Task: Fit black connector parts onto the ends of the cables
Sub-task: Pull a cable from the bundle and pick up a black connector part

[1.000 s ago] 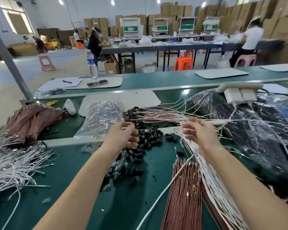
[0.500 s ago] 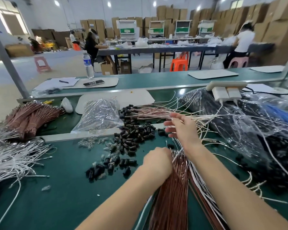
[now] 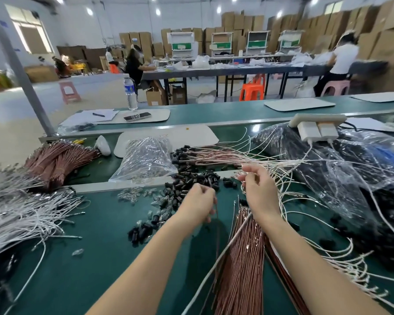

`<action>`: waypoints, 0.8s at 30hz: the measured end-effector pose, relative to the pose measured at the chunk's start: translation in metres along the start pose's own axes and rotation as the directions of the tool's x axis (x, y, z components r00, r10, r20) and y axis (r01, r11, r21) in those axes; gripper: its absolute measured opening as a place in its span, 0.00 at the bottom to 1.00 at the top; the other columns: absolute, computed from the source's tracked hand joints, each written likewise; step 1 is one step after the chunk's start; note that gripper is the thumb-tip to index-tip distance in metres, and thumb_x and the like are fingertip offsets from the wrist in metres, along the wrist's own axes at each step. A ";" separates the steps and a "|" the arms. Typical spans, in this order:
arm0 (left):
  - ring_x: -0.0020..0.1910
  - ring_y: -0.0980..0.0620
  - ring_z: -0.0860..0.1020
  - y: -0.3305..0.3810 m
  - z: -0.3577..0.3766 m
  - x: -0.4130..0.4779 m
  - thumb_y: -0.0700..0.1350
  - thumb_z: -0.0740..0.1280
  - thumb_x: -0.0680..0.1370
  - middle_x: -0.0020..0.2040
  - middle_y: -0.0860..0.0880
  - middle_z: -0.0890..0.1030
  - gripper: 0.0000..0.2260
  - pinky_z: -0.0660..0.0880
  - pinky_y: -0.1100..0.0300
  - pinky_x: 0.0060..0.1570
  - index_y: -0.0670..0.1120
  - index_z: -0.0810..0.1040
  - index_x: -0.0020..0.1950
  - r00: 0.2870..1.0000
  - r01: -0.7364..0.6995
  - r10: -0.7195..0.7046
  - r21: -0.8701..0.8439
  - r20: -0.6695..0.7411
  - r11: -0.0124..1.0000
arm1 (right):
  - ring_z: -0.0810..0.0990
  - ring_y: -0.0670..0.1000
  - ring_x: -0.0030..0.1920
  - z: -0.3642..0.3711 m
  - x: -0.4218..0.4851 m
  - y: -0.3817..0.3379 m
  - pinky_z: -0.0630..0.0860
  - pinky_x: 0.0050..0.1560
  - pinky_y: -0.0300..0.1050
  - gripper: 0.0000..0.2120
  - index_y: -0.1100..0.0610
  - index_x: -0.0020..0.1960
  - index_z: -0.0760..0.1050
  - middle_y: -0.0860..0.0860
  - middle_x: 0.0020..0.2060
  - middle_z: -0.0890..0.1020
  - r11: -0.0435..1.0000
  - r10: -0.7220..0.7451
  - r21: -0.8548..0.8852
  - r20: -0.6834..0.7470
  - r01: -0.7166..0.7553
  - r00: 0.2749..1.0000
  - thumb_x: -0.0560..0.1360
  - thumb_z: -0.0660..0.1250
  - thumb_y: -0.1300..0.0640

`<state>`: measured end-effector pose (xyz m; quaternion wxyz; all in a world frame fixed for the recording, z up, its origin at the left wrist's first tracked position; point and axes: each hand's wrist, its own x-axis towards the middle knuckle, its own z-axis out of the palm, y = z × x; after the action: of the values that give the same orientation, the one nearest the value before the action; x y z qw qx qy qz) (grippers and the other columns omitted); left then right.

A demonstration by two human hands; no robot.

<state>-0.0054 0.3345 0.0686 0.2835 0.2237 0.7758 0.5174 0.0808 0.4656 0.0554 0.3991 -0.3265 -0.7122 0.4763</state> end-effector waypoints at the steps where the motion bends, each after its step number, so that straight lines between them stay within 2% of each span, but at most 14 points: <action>1: 0.30 0.53 0.77 0.002 -0.009 -0.001 0.44 0.56 0.86 0.45 0.46 0.81 0.06 0.75 0.60 0.28 0.45 0.70 0.52 0.998 -0.021 0.013 -0.137 -0.056 0.990 | 0.73 0.40 0.30 0.003 -0.001 0.002 0.70 0.30 0.36 0.11 0.48 0.55 0.76 0.45 0.47 0.84 0.998 -0.037 -0.049 0.018 0.037 0.999 0.83 0.58 0.60; 3: 0.29 0.54 0.80 0.005 -0.034 -0.004 0.44 0.54 0.87 0.45 0.43 0.83 0.09 0.78 0.62 0.28 0.42 0.71 0.53 0.978 -0.114 0.031 -0.409 -0.204 0.906 | 0.78 0.43 0.43 0.010 -0.001 0.004 0.74 0.43 0.37 0.12 0.52 0.60 0.77 0.47 0.54 0.82 0.964 -0.143 -0.212 0.086 0.159 0.986 0.83 0.59 0.62; 6: 0.33 0.53 0.83 -0.001 -0.074 -0.013 0.45 0.58 0.86 0.43 0.42 0.83 0.10 0.81 0.62 0.33 0.39 0.74 0.56 0.930 -0.254 -0.051 -0.734 -0.365 0.630 | 0.75 0.50 0.62 0.025 0.000 0.008 0.71 0.64 0.42 0.16 0.55 0.68 0.75 0.51 0.63 0.76 0.844 -0.214 -0.425 0.291 0.327 0.932 0.82 0.60 0.61; 8: 0.36 0.51 0.84 -0.012 -0.091 -0.019 0.43 0.61 0.85 0.43 0.43 0.85 0.08 0.82 0.61 0.36 0.39 0.75 0.55 0.923 -0.308 -0.068 -0.833 -0.379 0.459 | 0.73 0.53 0.67 0.037 0.002 0.012 0.69 0.68 0.46 0.18 0.54 0.73 0.71 0.53 0.67 0.74 0.756 -0.153 -0.532 0.424 0.382 0.892 0.83 0.60 0.59; 9: 0.39 0.50 0.85 -0.019 -0.094 -0.020 0.42 0.62 0.84 0.44 0.43 0.86 0.07 0.82 0.61 0.39 0.39 0.76 0.55 0.924 -0.323 -0.054 -0.847 -0.379 0.422 | 0.72 0.55 0.67 0.042 0.003 0.013 0.70 0.67 0.49 0.19 0.52 0.74 0.69 0.53 0.68 0.74 0.702 -0.105 -0.591 0.466 0.398 0.878 0.83 0.59 0.56; 10: 0.41 0.49 0.85 -0.027 -0.094 -0.021 0.40 0.62 0.84 0.46 0.42 0.86 0.05 0.82 0.60 0.41 0.40 0.76 0.55 0.924 -0.333 -0.038 -0.848 -0.381 0.412 | 0.72 0.55 0.66 0.047 0.004 0.014 0.71 0.66 0.51 0.18 0.51 0.74 0.68 0.53 0.67 0.74 0.648 -0.069 -0.641 0.488 0.411 0.870 0.84 0.59 0.54; 12: 0.43 0.48 0.86 -0.041 -0.090 -0.021 0.37 0.63 0.83 0.50 0.42 0.86 0.04 0.83 0.60 0.43 0.41 0.76 0.56 0.911 -0.357 -0.017 -0.808 -0.412 0.469 | 0.73 0.55 0.63 0.052 0.007 0.015 0.73 0.62 0.51 0.15 0.49 0.70 0.70 0.52 0.65 0.75 0.601 -0.065 -0.677 0.488 0.425 0.870 0.84 0.59 0.52; 16: 0.44 0.47 0.85 -0.065 -0.085 -0.021 0.42 0.66 0.82 0.48 0.44 0.86 0.04 0.83 0.60 0.44 0.43 0.75 0.55 0.814 -0.450 0.075 -0.543 -0.576 0.709 | 0.75 0.54 0.58 0.051 0.011 0.014 0.74 0.57 0.49 0.10 0.52 0.63 0.71 0.52 0.60 0.77 0.606 -0.078 -0.670 0.486 0.429 0.871 0.83 0.62 0.52; 18: 0.45 0.47 0.84 -0.073 -0.085 -0.021 0.43 0.68 0.81 0.46 0.43 0.83 0.03 0.83 0.60 0.45 0.44 0.77 0.53 0.763 -0.484 0.128 -0.429 -0.634 0.763 | 0.76 0.54 0.57 0.047 0.009 0.015 0.75 0.57 0.49 0.12 0.53 0.65 0.71 0.52 0.59 0.78 0.621 -0.118 -0.657 0.461 0.428 0.879 0.83 0.62 0.53; 19: 0.45 0.47 0.84 -0.075 -0.086 -0.021 0.43 0.69 0.81 0.46 0.41 0.82 0.03 0.83 0.60 0.45 0.45 0.77 0.52 0.747 -0.498 0.143 -0.404 -0.649 0.768 | 0.77 0.53 0.57 0.045 0.007 0.015 0.76 0.57 0.48 0.13 0.54 0.67 0.72 0.51 0.59 0.79 0.665 -0.158 -0.623 0.423 0.412 0.892 0.83 0.62 0.53; 21: 0.44 0.47 0.84 -0.076 -0.086 -0.021 0.43 0.68 0.81 0.45 0.41 0.83 0.03 0.83 0.59 0.47 0.44 0.78 0.52 0.742 -0.515 0.138 -0.425 -0.656 0.744 | 0.80 0.49 0.54 0.040 -0.002 0.014 0.77 0.53 0.40 0.13 0.53 0.66 0.75 0.48 0.55 0.82 0.825 -0.177 -0.470 0.311 0.313 0.934 0.83 0.63 0.53; 22: 0.44 0.47 0.85 -0.075 -0.086 -0.021 0.43 0.68 0.81 0.44 0.43 0.84 0.03 0.83 0.59 0.48 0.44 0.78 0.52 0.750 -0.518 0.129 -0.456 -0.648 0.724 | 0.81 0.46 0.50 0.040 -0.007 0.015 0.77 0.49 0.34 0.12 0.52 0.64 0.77 0.46 0.53 0.83 0.921 -0.117 -0.334 0.258 0.202 0.959 0.83 0.64 0.53; 23: 0.45 0.47 0.85 -0.075 -0.085 -0.021 0.43 0.68 0.81 0.43 0.45 0.85 0.03 0.83 0.59 0.48 0.43 0.78 0.52 0.762 -0.519 0.118 -0.492 -0.637 0.699 | 0.82 0.45 0.47 0.041 -0.013 0.014 0.78 0.47 0.33 0.10 0.52 0.62 0.79 0.46 0.50 0.83 0.990 -0.007 -0.133 0.234 0.039 0.972 0.83 0.65 0.54; 24: 0.45 0.47 0.86 -0.074 -0.084 -0.022 0.43 0.68 0.80 0.43 0.46 0.86 0.04 0.82 0.59 0.48 0.43 0.77 0.52 0.774 -0.521 0.111 -0.528 -0.623 0.671 | 0.84 0.45 0.45 0.042 -0.018 0.013 0.80 0.47 0.35 0.09 0.54 0.60 0.80 0.49 0.49 0.84 0.981 0.120 0.120 0.260 -0.155 0.958 0.82 0.65 0.56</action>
<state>-0.0495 0.2368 0.0295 0.0144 0.0862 0.5262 0.8458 0.0535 0.4372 0.0287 0.2935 -0.2837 -0.6976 0.5888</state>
